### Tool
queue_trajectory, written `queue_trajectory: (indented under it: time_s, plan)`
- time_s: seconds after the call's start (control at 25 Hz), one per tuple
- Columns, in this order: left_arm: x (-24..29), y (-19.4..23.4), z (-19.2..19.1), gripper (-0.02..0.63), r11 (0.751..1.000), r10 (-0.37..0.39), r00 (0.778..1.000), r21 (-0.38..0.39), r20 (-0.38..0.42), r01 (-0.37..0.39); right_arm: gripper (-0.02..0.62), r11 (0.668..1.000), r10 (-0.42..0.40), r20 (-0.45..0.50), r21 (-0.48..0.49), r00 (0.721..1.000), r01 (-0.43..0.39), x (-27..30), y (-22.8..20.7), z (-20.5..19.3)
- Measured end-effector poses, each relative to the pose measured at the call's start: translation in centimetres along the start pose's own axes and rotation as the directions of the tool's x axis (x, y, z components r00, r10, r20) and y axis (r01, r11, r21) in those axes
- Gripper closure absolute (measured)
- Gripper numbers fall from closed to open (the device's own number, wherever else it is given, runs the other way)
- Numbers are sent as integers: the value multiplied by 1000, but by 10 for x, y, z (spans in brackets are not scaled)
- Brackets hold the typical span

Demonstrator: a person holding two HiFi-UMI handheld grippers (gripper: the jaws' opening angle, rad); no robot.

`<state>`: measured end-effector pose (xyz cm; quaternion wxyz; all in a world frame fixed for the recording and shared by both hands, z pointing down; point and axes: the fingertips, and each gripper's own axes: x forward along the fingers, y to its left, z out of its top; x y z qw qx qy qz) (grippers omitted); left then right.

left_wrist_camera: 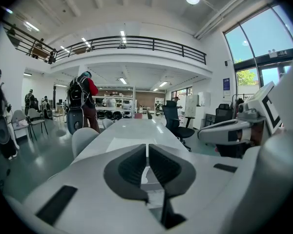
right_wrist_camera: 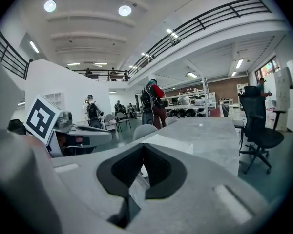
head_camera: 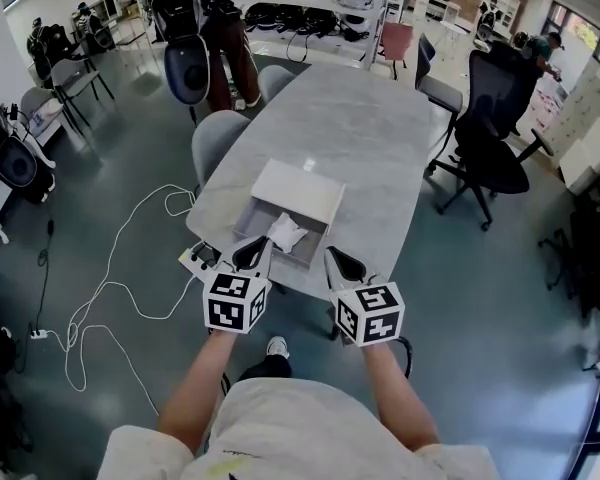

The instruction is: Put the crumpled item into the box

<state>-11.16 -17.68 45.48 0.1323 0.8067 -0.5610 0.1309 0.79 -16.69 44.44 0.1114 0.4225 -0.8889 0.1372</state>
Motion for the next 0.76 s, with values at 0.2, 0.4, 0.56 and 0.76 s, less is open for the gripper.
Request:
queue_trajectory:
  time_s: [0.2,0.4,0.56,0.76]
  plan:
    - [-8,-3,-6,588,1000,7,1000,-8,-1,-7,591,1000,14,7,-3,1000,-14,-6,6,-2]
    - [-12,-2,-12,588,1000,6,1000,-4,-10,-6,591,1000,20,7,-6,1000,-20,-6,13,-5]
    - [-9,-6,-11,588,1000,5,1000,1,-12,-5,591,1000,23,7,-6,1000,-23,-7,9,-6]
    - [-5,-10,-10,588,1000,1,1000,5,-15,-1,591,1000,24,9,-6,1000,-24,-8,4,-4]
